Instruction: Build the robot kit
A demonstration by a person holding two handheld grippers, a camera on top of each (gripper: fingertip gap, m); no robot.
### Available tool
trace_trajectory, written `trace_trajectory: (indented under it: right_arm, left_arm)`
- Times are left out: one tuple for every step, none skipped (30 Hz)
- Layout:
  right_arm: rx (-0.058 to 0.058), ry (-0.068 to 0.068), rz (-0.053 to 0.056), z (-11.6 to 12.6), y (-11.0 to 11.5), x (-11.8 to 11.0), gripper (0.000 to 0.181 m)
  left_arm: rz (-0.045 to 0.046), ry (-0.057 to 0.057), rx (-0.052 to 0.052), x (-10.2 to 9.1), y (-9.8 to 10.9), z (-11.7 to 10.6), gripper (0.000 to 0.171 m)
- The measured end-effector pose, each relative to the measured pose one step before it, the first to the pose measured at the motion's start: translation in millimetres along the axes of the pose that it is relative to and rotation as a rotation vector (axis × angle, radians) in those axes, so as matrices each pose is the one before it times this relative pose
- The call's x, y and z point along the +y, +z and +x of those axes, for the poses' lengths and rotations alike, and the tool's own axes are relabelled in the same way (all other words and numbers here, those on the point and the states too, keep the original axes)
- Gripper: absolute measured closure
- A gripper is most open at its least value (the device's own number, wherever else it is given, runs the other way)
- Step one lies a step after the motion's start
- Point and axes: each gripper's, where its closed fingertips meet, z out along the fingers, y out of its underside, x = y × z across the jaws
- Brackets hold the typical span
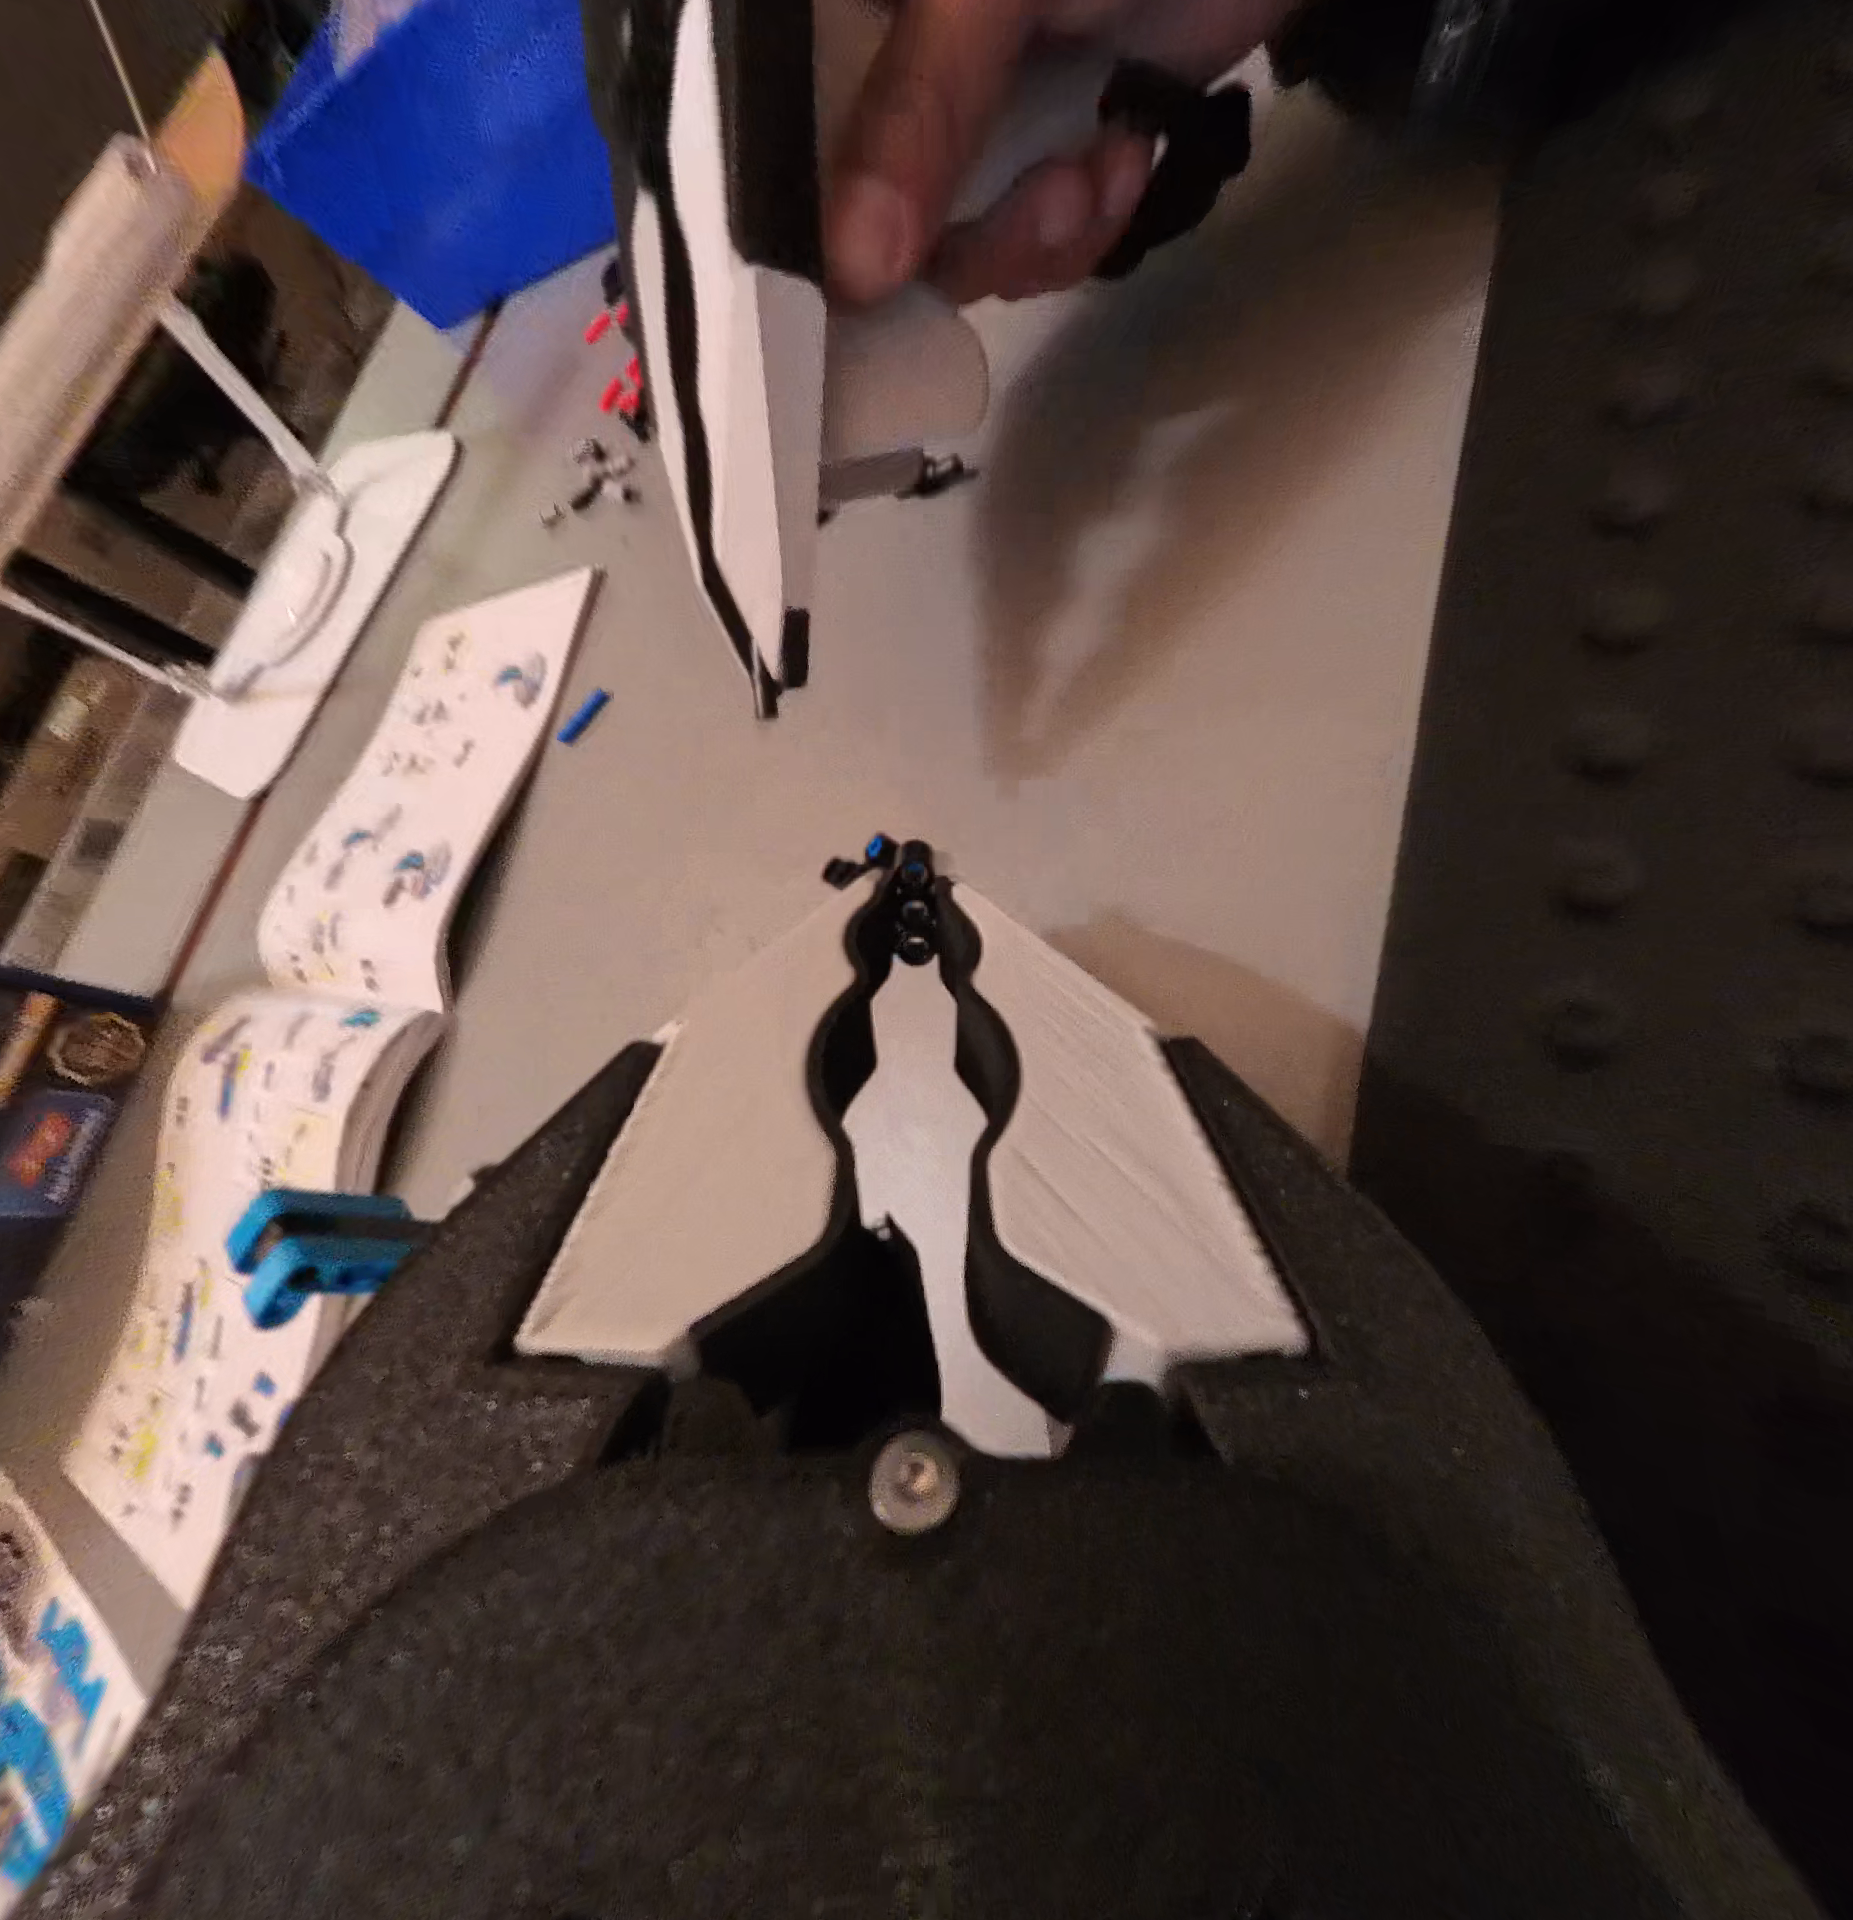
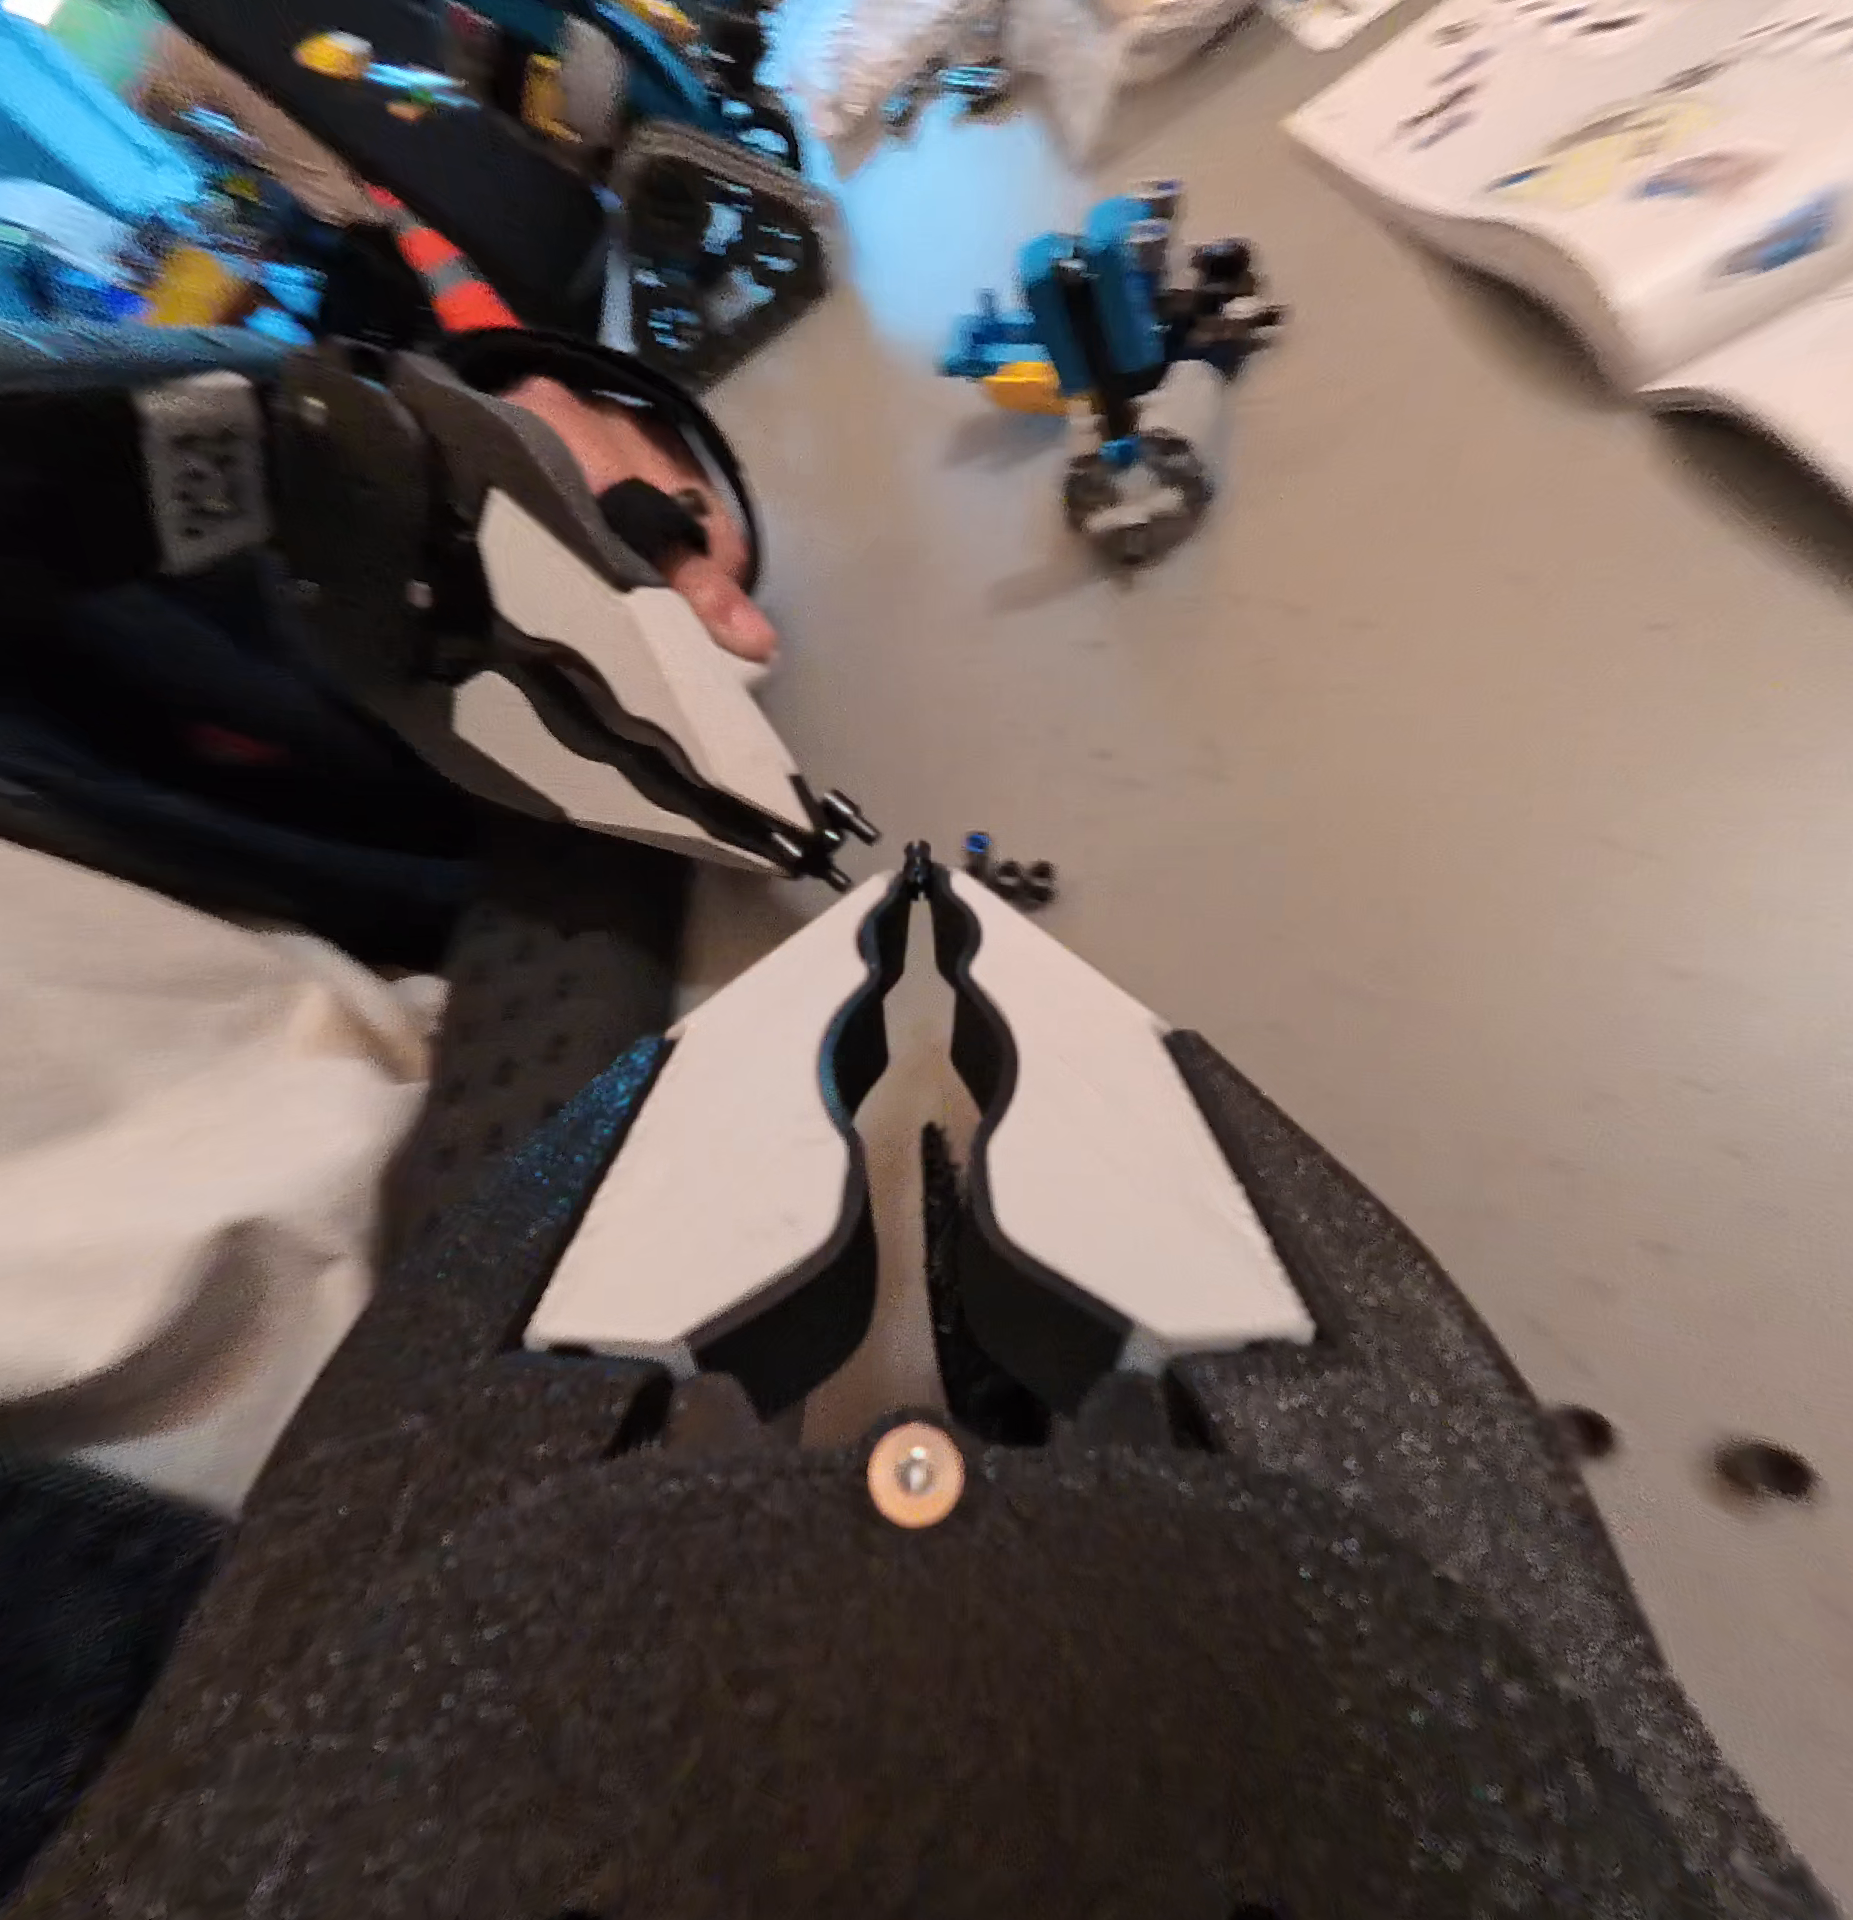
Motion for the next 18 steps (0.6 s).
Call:
trace_trajectory:
  right_arm:
    - [0.0613,-0.0160,0.0007,8.82,-1.72,1.43,0.177]
    - [0.0457,-0.0117,-0.0066,6.76,-0.06,2.50,0.177]
    - [0.0312,-0.0138,-0.0150,4.04,1.05,2.84,0.177]
    - [0.0267,-0.0223,-0.0144,2.18,1.25,2.14,0.177]
    - [0.0227,-0.0267,-0.0146,0.65,1.61,1.63,0.177]
    - [0.0178,-0.0234,-0.0176,-0.23,2.07,2.08,0.177]
    - [0.0060,-0.0193,-0.0186,-1.75,2.68,2.53,0.177]
    - [-0.0030,-0.0141,-0.0155,-2.61,2.79,2.42,0.177]
    - [-0.0053,-0.0102,-0.0104,-2.63,2.28,1.61,0.177]
    - [-0.0018,-0.0077,-0.0065,-1.75,1.48,0.93,0.177]
    - [-0.0008,-0.0047,-0.0042,-0.82,0.92,0.59,0.177]
    - [-0.0027,-0.0013,-0.0020,-0.56,0.41,0.31,0.177]
    - [-0.0032,0.0017,-0.0004,-0.09,-0.01,0.15,0.177]
    - [-0.0001,0.0029,0.0012,0.52,-0.61,0.04,0.177]
    - [0.0011,0.0024,0.0044,0.75,-0.95,-0.49,0.177]
    - [-0.0029,0.0037,0.0054,0.23,-0.94,-0.62,0.177]
    - [-0.0021,0.0050,0.0049,0.27,-0.92,-0.48,0.177]
    - [0.0000,0.0029,0.0040,0.42,-0.64,-0.42,0.177]
  left_arm:
    - [-0.00983,-0.0379,0.0292,3.19,0.28,2.14,0.165]
    - [-0.02027,-0.0740,0.0682,3.17,0.81,5.20,0.164]
    - [-0.00640,-0.0797,0.0327,1.24,0.52,-0.76,0.164]
    - [0.01389,-0.0571,0.0405,-0.88,-0.18,1.80,0.164]
    - [-0.01300,-0.0452,0.0587,3.04,1.21,5.26,0.164]
    - [-0.02652,-0.0271,0.0120,4.83,2.41,-0.74,0.164]
    - [-0.01365,-0.0038,-0.0040,3.53,2.09,-1.31,0.164]
    - [-0.01195,-0.0004,0.0096,2.42,1.69,1.30,0.163]
    - [-0.00316,-0.0024,-0.0005,0.25,0.50,-0.27,0.163]
    - [0.00245,-0.0010,0.0054,-0.38,-0.23,0.65,0.162]
    - [0.00143,-0.0024,0.0101,0.16,-0.27,0.98,0.158]
    - [0.00337,-0.0032,0.0083,-0.08,-0.61,0.61,0.153]
    - [0.00790,-0.0006,0.0164,-0.55,-0.99,1.67,0.147]
    - [0.00677,0.0061,0.0101,-0.27,-1.37,0.39,0.144]
    - [0.00367,0.0155,0.0022,0.81,-1.64,-0.89,0.142]
    - [-0.00557,0.0165,0.0042,2.53,-1.23,-0.94,0.141]
    - [-0.01653,0.0103,0.0054,3.69,-0.21,-1.30,0.141]
    - [-0.01477,0.0070,0.0122,2.87,0.70,0.30,0.139]
